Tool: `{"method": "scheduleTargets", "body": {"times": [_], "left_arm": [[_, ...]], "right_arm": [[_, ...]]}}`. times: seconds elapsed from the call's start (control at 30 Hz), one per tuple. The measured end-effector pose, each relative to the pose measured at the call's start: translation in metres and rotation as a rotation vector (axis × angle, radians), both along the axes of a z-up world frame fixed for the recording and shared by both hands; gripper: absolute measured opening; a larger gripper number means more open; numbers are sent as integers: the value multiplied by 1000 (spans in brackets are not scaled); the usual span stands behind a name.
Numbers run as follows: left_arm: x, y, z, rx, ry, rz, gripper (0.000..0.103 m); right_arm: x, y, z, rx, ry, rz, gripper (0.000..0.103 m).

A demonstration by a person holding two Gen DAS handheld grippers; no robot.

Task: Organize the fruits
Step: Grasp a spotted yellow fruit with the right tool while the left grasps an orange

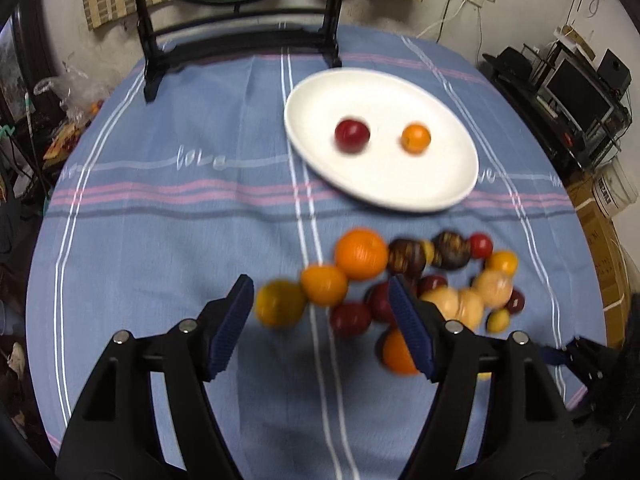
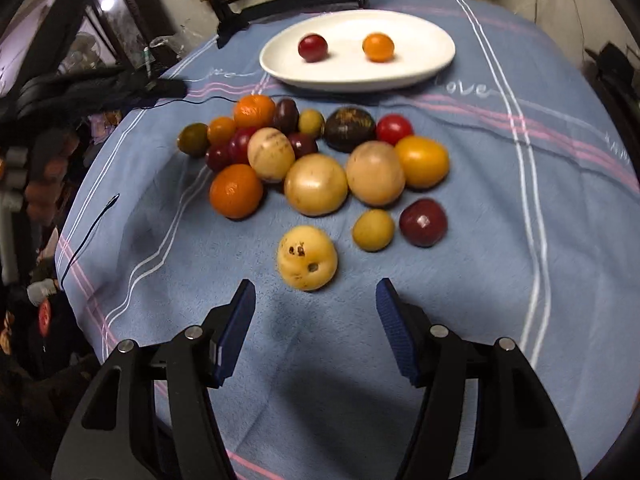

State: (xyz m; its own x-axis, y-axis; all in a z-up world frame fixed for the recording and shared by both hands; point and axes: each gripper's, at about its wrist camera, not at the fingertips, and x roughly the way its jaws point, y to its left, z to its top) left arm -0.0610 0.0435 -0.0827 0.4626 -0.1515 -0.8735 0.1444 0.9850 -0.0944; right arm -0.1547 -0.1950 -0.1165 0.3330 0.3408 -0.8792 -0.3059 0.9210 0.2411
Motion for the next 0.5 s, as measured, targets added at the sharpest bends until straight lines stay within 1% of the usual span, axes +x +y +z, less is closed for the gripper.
{"method": "scheduleTargets", "body": {"times": [0.1, 0.13, 0.17, 0.2, 0.3, 0.43, 0.5], "left_arm": [[-13, 2, -12, 8, 40, -9, 71], [-16, 3, -15, 11, 49, -12, 71], [-20, 3, -19, 12, 61, -16, 71], [-22, 3, -21, 11, 66, -18, 71], [-33, 0, -27, 11, 84, -41, 71], [-41, -8, -35, 10, 106, -63, 71], [-43, -12, -38, 9, 117, -74, 71]], "right_arm": [[5, 2, -10, 24, 25, -17, 60], [8, 3, -13, 36, 36, -23, 58], [10, 5, -15, 32, 42, -26, 51], [13, 6, -17, 23, 47, -37, 50], [14, 5, -19, 55, 57, -61, 50], [20, 7, -23, 56, 59, -63, 50], [26, 12, -23, 50, 59, -70, 47]]}}
